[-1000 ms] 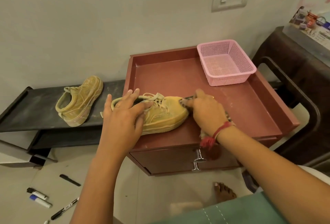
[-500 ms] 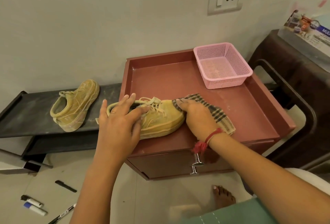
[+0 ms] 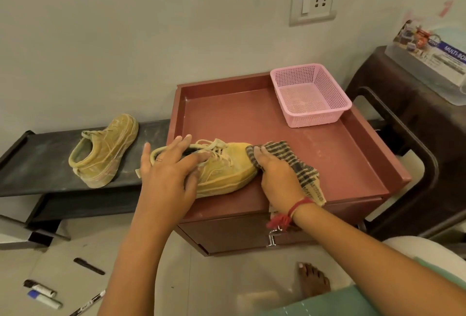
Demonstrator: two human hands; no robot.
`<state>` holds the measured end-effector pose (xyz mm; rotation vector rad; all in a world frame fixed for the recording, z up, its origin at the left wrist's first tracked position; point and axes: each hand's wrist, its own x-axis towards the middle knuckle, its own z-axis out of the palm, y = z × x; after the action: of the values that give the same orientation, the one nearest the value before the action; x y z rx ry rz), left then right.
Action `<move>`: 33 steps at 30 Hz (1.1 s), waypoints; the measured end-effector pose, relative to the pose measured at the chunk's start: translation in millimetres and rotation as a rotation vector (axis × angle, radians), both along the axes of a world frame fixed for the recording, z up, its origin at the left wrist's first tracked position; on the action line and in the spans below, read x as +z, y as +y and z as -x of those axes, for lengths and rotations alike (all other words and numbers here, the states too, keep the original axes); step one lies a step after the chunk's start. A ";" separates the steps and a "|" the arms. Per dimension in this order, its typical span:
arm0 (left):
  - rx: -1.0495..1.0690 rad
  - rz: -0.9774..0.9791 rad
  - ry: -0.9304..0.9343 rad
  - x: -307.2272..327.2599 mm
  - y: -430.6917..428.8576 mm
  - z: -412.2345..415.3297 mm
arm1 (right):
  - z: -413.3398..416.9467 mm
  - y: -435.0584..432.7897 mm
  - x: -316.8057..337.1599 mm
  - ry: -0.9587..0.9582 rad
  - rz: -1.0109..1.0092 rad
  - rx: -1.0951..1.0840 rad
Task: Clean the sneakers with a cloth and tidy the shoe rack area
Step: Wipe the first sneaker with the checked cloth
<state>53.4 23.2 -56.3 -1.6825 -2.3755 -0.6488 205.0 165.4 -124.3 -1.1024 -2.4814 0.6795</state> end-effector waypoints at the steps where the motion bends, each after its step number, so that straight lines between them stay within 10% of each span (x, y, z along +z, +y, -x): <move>1: 0.000 0.000 -0.004 0.3 -0.2 0.1 | 0.3 0.8 0.3 0.007 0.002 -0.025; 6: -0.004 -0.007 -0.016 -1.3 -0.4 0.7 | -6.6 -19.2 13.0 0.210 0.018 0.291; 9: 0.003 -0.024 -0.012 -2.2 -0.6 -0.2 | -10.2 19.1 32.8 0.463 0.160 -0.093; 12: -0.005 -0.043 0.004 -5.2 -1.0 -1.2 | -9.6 36.5 35.2 0.315 0.088 -0.307; 29: 0.000 -0.038 -0.035 -1.6 -1.9 -2.9 | 25.0 5.5 23.8 0.107 -0.032 0.282; 33: 0.013 -0.041 -0.024 -1.3 -0.9 -4.1 | 18.0 45.2 17.8 -0.013 -0.004 0.102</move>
<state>57.5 22.3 -57.6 -1.6501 -2.3711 -0.7149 187.0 210.6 -106.5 -0.9870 -2.5631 0.6976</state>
